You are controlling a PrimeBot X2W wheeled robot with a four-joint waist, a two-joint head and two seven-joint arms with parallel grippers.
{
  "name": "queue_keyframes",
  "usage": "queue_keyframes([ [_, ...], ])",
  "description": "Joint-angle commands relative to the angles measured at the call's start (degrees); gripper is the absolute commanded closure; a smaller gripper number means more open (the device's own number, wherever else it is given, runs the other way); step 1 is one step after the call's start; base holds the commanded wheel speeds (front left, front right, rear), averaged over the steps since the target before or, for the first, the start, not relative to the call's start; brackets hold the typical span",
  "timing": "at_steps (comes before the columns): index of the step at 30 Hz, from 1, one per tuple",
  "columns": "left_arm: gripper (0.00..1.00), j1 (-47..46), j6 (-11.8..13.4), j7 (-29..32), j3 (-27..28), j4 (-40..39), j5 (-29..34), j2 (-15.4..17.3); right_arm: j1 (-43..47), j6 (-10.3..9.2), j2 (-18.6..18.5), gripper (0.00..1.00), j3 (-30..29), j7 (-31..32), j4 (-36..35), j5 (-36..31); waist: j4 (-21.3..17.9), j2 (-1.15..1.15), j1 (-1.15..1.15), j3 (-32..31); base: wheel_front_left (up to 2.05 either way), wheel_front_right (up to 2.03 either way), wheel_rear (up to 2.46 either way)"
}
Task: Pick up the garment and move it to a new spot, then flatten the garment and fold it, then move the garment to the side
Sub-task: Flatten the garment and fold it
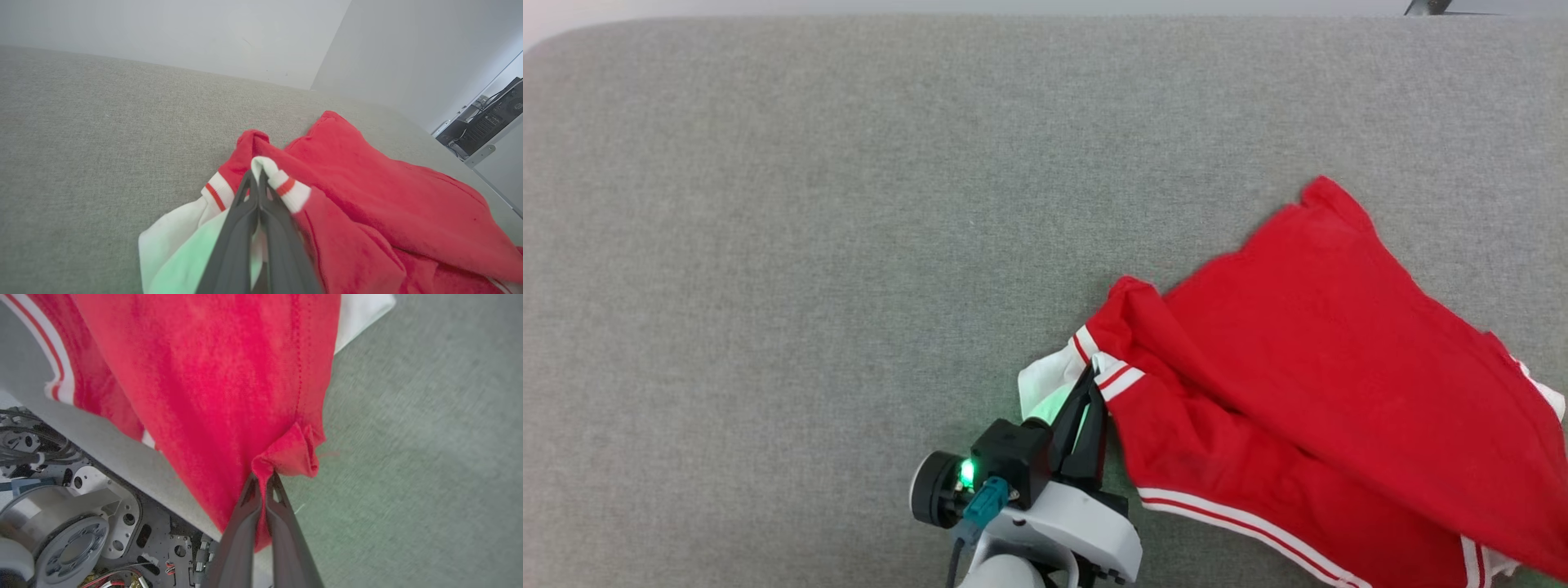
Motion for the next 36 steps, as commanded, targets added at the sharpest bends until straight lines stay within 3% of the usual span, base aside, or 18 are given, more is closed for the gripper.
queue_keyframes([
  [1,1.0,0.15,-0.26,0.03,0.14,0.14,0.39,0.14,0.68,-0.08,-0.08,1.0,0.01,-0.29,-0.05,-0.07,-0.07,0.0,0.0,0.08,0.0,0.0,0.0],
  [6,1.0,0.22,-0.56,0.03,0.35,0.57,0.63,0.01,1.51,-0.08,0.59,1.0,-0.29,-3.02,0.6,-1.25,-0.19,0.0,0.0,0.27,0.0,0.0,0.0],
  [7,1.0,0.21,-0.6,0.03,0.3,0.77,0.58,-0.02,0.92,-0.08,0.71,0.89,-0.69,-3.85,1.08,-1.33,-0.13,0.0,0.0,0.2,0.0,0.0,0.0],
  [8,1.0,0.21,-0.77,0.03,0.19,0.96,0.52,-0.06,0.43,-0.08,0.71,0.68,-0.92,-4.46,1.29,-1.84,-0.03,0.0,0.0,0.11,0.0,0.0,0.0],
  [9,1.0,0.2,-0.89,0.03,0.1,1.08,0.49,-0.11,-0.21,-0.08,0.69,0.41,-1.26,-5.18,1.3,-2.42,0.13,0.0,0.0,0.0,0.0,0.0,0.0],
  [10,1.0,0.25,-0.93,0.03,0.04,1.12,0.49,-0.15,-0.88,-0.08,0.64,0.0,-1.83,-5.82,1.3,-2.7,0.28,0.0,0.0,-0.09,0.0,0.0,0.0],
  [20,1.0,0.84,-1.2,0.03,-0.89,0.32,0.81,-0.5,-12.53,-0.08,-0.02,0.0,-12.09,-10.08,-1.2,-4.82,3.15,0.0,0.0,0.67,0.0,0.0,0.0],
  [25,1.0,-0.24,-1.18,0.03,-2.03,-0.18,0.98,-0.64,-17.48,-0.08,4.64,0.0,-13.75,-5.78,-0.23,-6.7,5.27,0.0,0.0,2.65,0.0,0.0,0.0],
  [31,1.0,-2.35,0.74,0.03,-5.63,-2.92,-1.48,-0.66,-22.95,-0.08,11.68,0.0,-10.83,3.38,4.03,-10.13,8.4,0.0,0.0,5.29,0.0,0.0,0.0],
  [36,1.0,-3.84,2.58,0.02,-8.43,-5.07,-3.28,-0.68,-27.31,-0.08,15.07,0.0,-7.78,7.38,8.76,-12.84,10.81,0.0,0.0,7.35,0.0,0.0,0.0],
])
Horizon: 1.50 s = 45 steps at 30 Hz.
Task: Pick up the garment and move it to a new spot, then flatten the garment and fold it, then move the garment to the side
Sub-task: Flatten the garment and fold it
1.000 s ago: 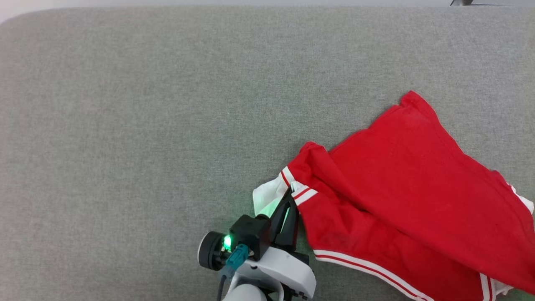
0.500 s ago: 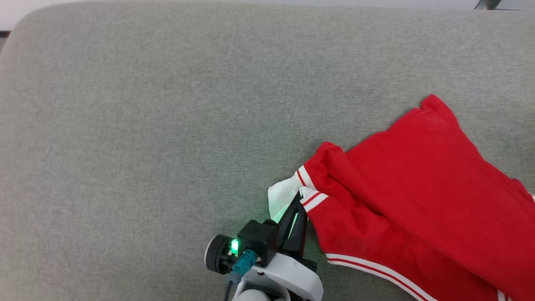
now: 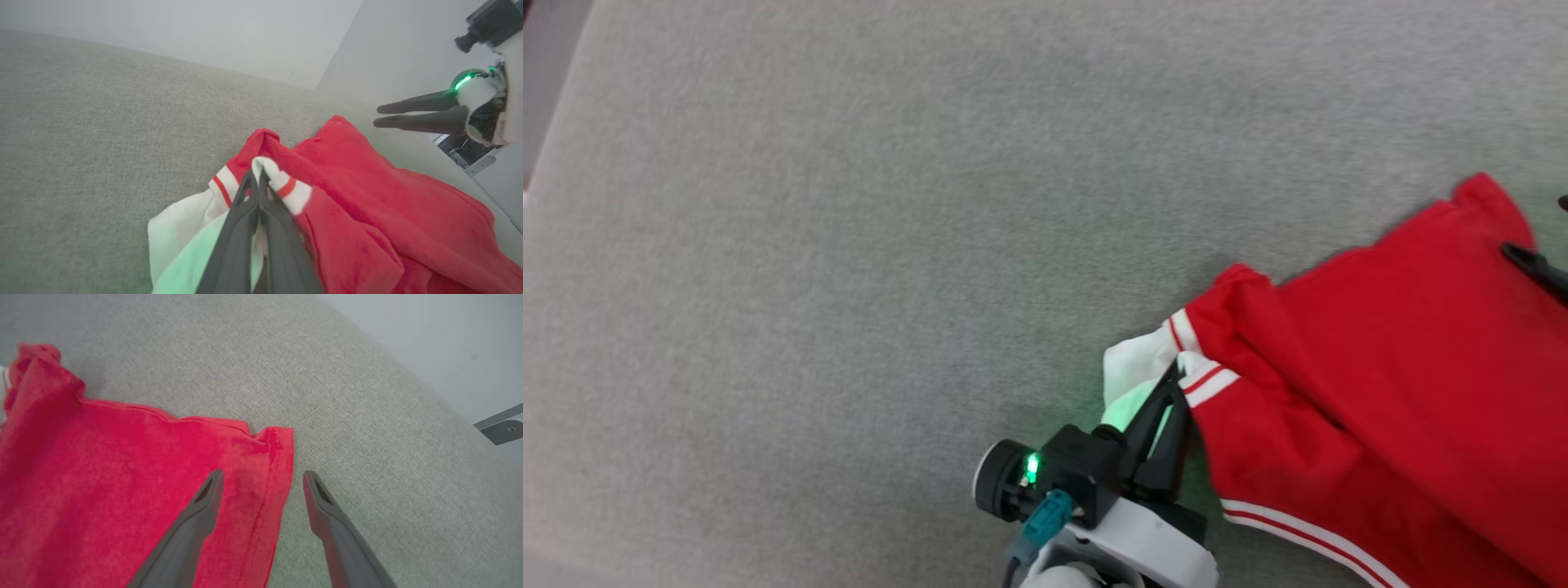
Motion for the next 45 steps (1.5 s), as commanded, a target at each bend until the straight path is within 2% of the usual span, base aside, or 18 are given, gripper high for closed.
queue_keyframes([
  [1,1.0,-0.75,0.5,0.03,-0.37,-0.53,-0.5,-0.06,-1.28,-0.08,0.75,0.0,0.54,0.24,0.76,-0.3,2.24,0.0,0.0,2.15,0.0,0.0,0.0],
  [9,1.0,-1.45,2.43,0.03,-2.24,-3.26,-1.68,-0.06,-5.44,-0.08,1.94,0.0,5.17,1.41,5.28,-2.82,4.44,0.0,0.0,3.92,0.0,0.0,0.0],
  [16,1.0,-1.32,3.23,0.03,-2.42,-4.26,-1.77,-0.07,-5.23,-0.14,2.12,0.0,7.54,2.29,8.54,-4.06,4.8,0.0,0.0,4.58,0.0,0.0,0.0],
  [17,1.0,-1.34,3.27,0.03,-2.44,-4.3,-1.81,-0.06,-4.89,-0.14,2.24,0.13,7.8,2.57,8.57,-4.05,4.8,0.0,0.0,4.63,0.0,0.0,0.0],
  [19,1.0,-1.46,3.2,0.03,-2.49,-4.38,-1.82,-0.07,-4.5,-0.14,2.37,1.0,8.2,3.12,8.36,-3.72,4.75,0.0,0.0,4.69,0.0,0.0,0.0],
  [22,1.0,-1.81,3.1,0.03,-2.52,-4.05,-1.84,-0.06,-4.37,-0.15,2.48,1.0,8.41,3.04,8.13,-3.43,4.59,0.0,0.0,4.48,0.0,0.0,0.0],
  [27,1.0,-1.95,2.58,0.03,-1.8,-3.12,-2.08,-0.07,-5.99,-0.09,3.86,1.0,7.82,-0.68,8.86,0.07,3.88,0.0,0.0,3.05,0.0,0.0,0.0],
  [33,1.0,-4.06,0.34,0.03,0.16,0.07,-1.4,-0.02,-8.68,-0.08,5.32,1.0,4.25,-7.29,13.29,7.06,2.54,0.0,0.0,0.65,0.0,0.0,0.0],
  [38,1.0,-9.49,-2.07,0.17,2.8,5.3,-0.97,0.7,-10.7,-0.08,6.31,1.0,0.75,-11.27,18.18,11.19,1.4,0.0,0.0,-0.76,0.0,0.0,0.0],
  [45,1.0,-27.13,-5.4,6.86,10.06,11.15,-5.34,1.32,-17.08,-0.08,7.93,1.0,-5.36,-15.49,25.16,16.49,-0.93,0.0,0.0,0.0,0.0,0.0,0.0],
])
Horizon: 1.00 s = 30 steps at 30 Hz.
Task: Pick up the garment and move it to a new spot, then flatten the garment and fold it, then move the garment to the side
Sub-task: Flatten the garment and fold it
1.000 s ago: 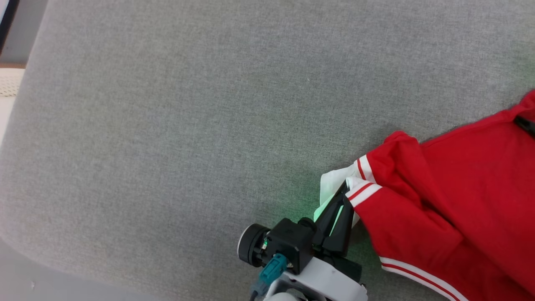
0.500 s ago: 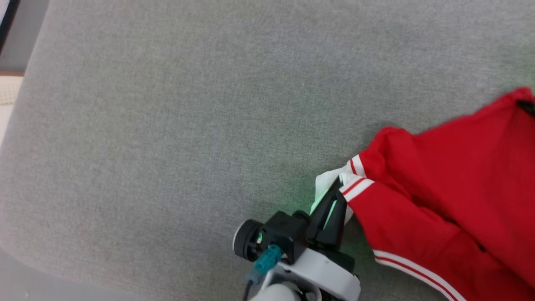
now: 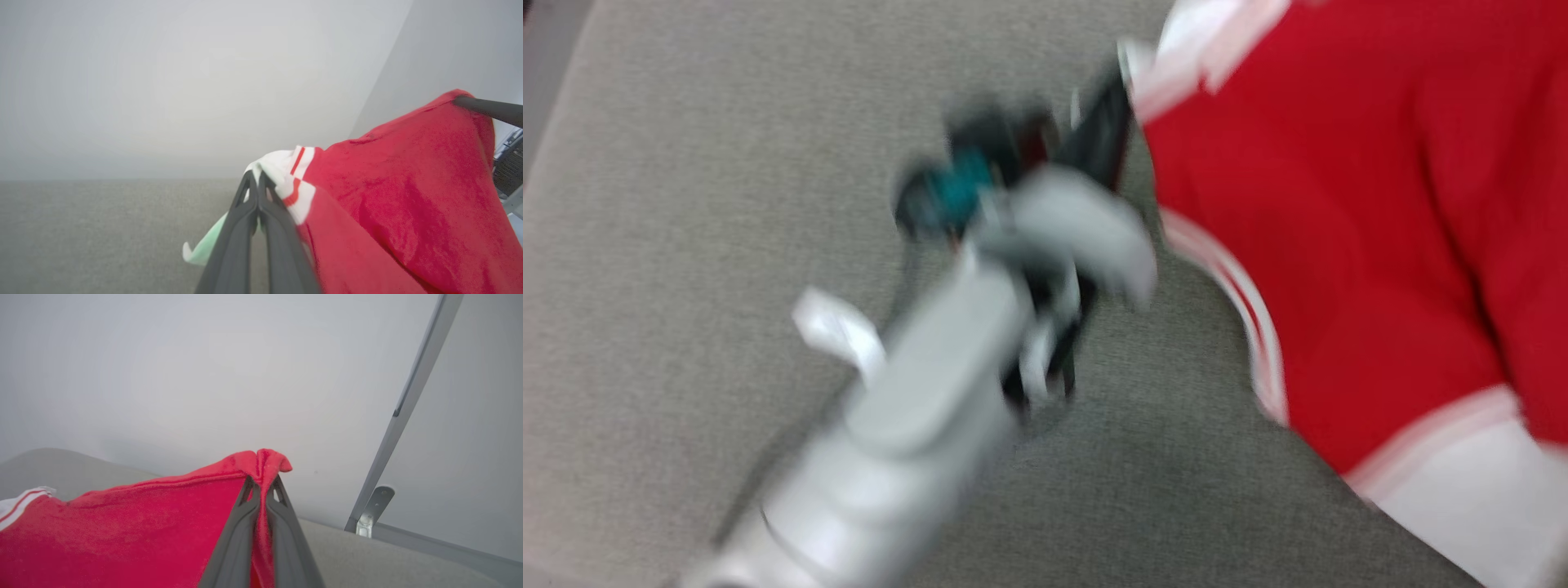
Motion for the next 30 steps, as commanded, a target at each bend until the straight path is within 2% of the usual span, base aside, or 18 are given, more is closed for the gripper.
queue_keyframes([
  [1,1.0,-2.04,-0.2,0.34,0.96,0.59,-0.57,0.06,-1.43,-0.08,0.48,1.0,-0.84,-0.64,0.45,0.04,-1.02,0.0,0.0,0.93,0.0,0.0,0.0],
  [8,1.0,-24.62,3.05,3.23,8.83,12.52,-2.23,-0.21,-12.87,-0.08,3.39,1.0,-5.07,-3.3,6.36,-0.51,-4.78,0.0,0.0,4.17,0.0,0.0,0.0],
  [10,1.0,-33.44,5.49,1.29,11.62,17.4,-1.49,-0.14,-17.86,-0.08,4.57,1.0,-6.16,-4.37,7.83,-0.96,-6.2,0.0,0.0,5.54,0.0,0.0,0.0],
  [13,1.0,-40.53,6.84,-2.77,14.33,20.79,-1.25,0.03,-22.07,-0.09,5.92,1.0,-7.17,-5.73,9.22,-0.88,-7.62,0.0,0.0,5.88,0.0,0.0,0.0],
  [16,1.0,-44.53,5.91,-5.1,15.42,23.37,-1.8,-0.23,-24.02,-0.09,6.82,1.0,-6.53,-5.55,10.27,-0.89,-8.11,0.0,0.0,5.97,0.0,0.0,0.0],
  [18,1.0,-45.41,4.44,-5.82,15.18,24.72,-2.42,-0.44,-24.04,-0.09,7.29,1.0,-5.22,-5.31,9.97,-1.16,-8.12,0.0,0.0,5.91,0.0,0.0,0.0],
  [24,1.0,-41.53,0.3,-7.17,13.85,26.38,-5.0,-1.06,-19.01,-0.08,4.67,1.0,-0.89,-6.59,6.08,-0.05,-7.18,0.0,0.0,6.21,0.0,0.0,0.0],
  [27,1.0,-37.31,-1.88,-7.5,12.46,23.69,-6.0,-1.15,-15.13,-0.08,2.55,1.0,1.43,-8.01,2.82,0.5,-6.9,0.0,0.0,5.92,0.0,0.0,0.0],
  [30,1.0,-29.71,-2.36,-7.46,13.15,16.38,-6.93,-1.12,-10.79,-0.08,-0.06,1.0,3.49,-9.24,-1.31,1.51,-6.55,0.0,0.0,5.34,0.0,0.0,0.0],
])
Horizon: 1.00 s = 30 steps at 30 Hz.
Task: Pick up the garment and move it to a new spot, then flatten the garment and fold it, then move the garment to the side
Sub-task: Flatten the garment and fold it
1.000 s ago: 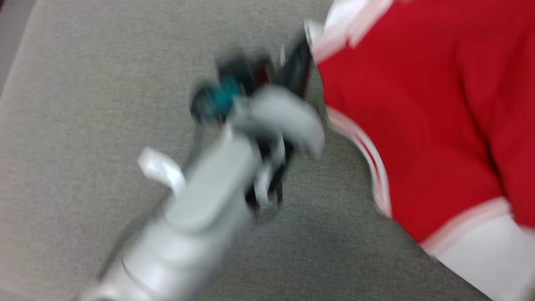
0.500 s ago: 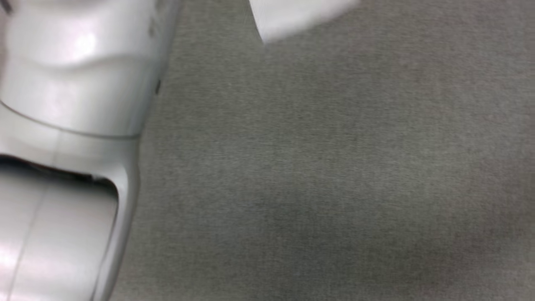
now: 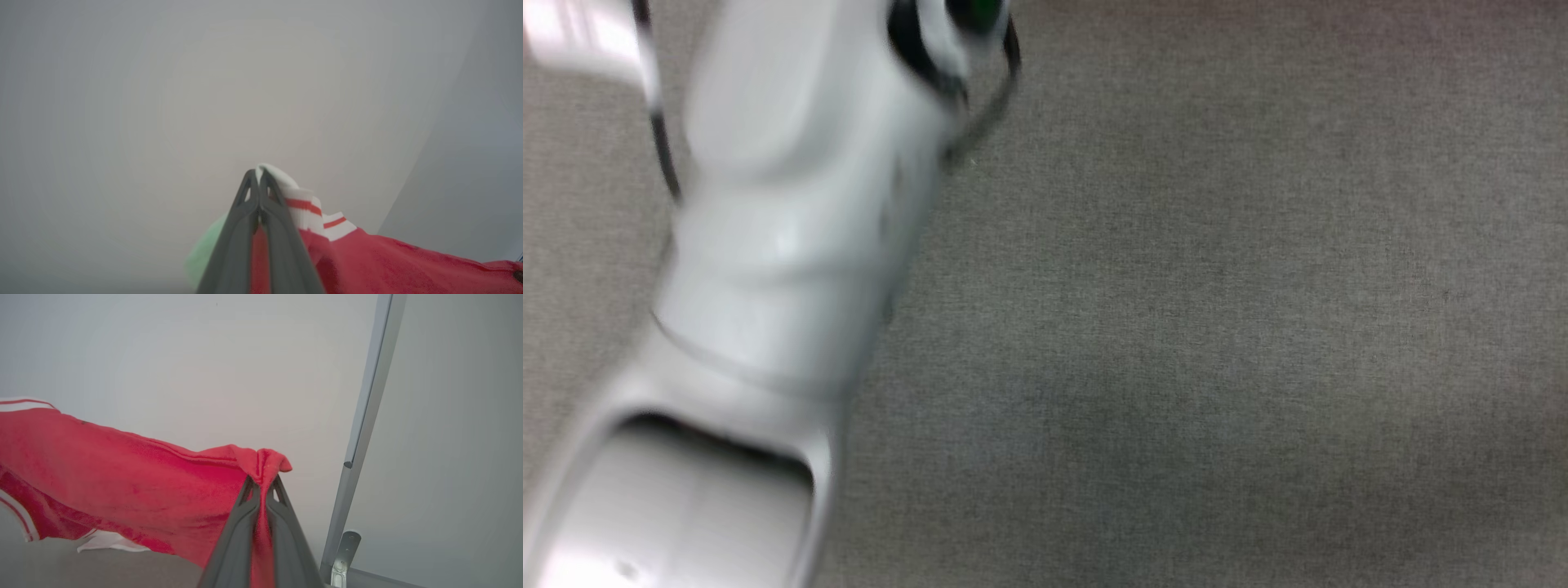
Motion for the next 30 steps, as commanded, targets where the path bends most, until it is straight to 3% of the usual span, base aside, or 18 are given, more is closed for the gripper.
queue_keyframes([
  [1,1.0,3.78,-0.44,-0.02,0.28,-1.94,-0.74,0.13,1.81,-0.08,-0.65,1.0,0.57,-0.47,-1.17,0.61,0.31,0.0,0.0,-0.72,0.0,0.0,0.0],
  [6,1.0,19.59,-2.35,-0.03,-3.4,-12.92,-0.76,0.04,9.48,-0.08,-5.7,1.0,2.7,-1.43,-9.24,2.15,0.76,0.0,0.0,-2.74,0.0,0.0,0.0],
  [11,1.0,35.91,-0.78,-0.03,-1.99,-25.3,-0.93,0.11,17.99,-0.08,-9.73,1.0,1.0,-1.49,-16.8,2.78,0.86,0.0,0.0,-4.37,0.0,0.0,0.0],
  [19,1.0,57.42,1.14,-0.03,-2.61,-39.42,1.92,0.05,35.61,-0.08,-13.44,1.0,-6.01,-1.51,-23.93,2.4,0.81,0.0,0.0,-6.73,0.0,0.0,0.0],
  [30,1.0,77.01,3.41,-0.04,-2.68,-51.86,7.17,0.06,60.26,-0.08,-14.55,1.0,-20.79,-1.53,-28.87,-1.72,-1.13,0.0,0.0,-8.25,0.0,0.0,0.0],
])
